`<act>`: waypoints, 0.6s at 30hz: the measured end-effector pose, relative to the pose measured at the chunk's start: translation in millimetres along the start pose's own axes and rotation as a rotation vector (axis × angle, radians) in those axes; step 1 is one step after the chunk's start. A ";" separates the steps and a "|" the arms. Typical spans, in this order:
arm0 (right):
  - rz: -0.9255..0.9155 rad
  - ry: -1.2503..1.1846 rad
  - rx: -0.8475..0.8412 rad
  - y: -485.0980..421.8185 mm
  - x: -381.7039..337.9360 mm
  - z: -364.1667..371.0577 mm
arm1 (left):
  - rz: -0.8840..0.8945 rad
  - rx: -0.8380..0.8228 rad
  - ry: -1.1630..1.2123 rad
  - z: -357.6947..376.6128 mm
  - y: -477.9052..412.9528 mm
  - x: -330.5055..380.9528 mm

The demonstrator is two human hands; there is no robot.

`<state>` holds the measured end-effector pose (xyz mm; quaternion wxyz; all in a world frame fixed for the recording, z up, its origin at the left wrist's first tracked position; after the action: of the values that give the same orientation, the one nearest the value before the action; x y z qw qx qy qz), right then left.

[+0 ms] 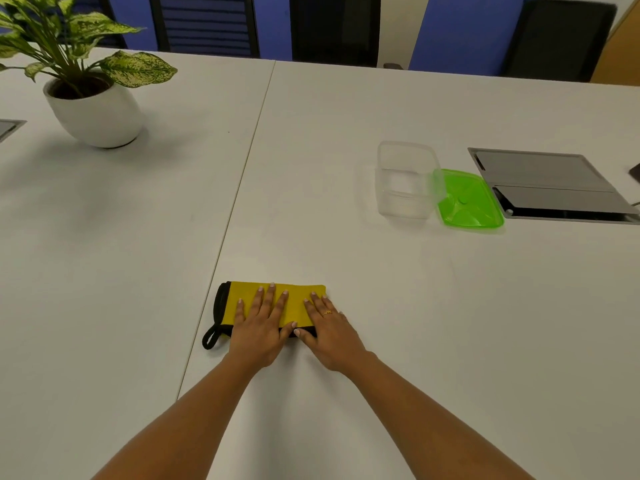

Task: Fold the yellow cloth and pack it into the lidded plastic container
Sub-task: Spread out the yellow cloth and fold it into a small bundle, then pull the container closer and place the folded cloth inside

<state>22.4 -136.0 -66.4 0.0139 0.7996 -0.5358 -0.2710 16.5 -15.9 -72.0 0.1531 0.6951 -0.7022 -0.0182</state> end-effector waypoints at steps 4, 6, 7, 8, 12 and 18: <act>0.014 -0.032 0.026 3.3 19.0 -13.9 | -0.056 0.018 0.006 -16.5 -1.7 13.1; 0.025 -0.043 0.046 5.2 36.0 -23.2 | -0.037 0.066 0.002 -26.3 -10.6 28.5; 0.031 -0.042 0.055 5.9 41.7 -26.4 | -0.023 0.087 0.003 -30.2 -14.4 33.6; 0.041 -0.043 0.064 6.5 51.3 -31.5 | -0.007 0.099 0.006 -33.1 -20.5 42.2; 0.118 -0.028 0.104 1.9 105.8 -59.2 | 0.053 0.118 -0.005 -42.1 -55.6 85.2; 0.263 -0.031 0.206 -15.5 192.7 -116.7 | 0.170 0.123 -0.010 -52.5 -119.7 153.0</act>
<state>141.5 -327.3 -52.4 -0.0411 0.7154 -0.6610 -0.2227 147.3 -160.3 -21.5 0.1076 0.6409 -0.7592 0.0348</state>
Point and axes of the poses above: each hand's wrist, its own y-axis away from the middle knuckle, its own z-axis out of the palm, x = y × z, the point moved 8 cm from there along -y, towards the middle knuckle, and after that the axes turned 3 degrees about y, right-handed, at the moved point
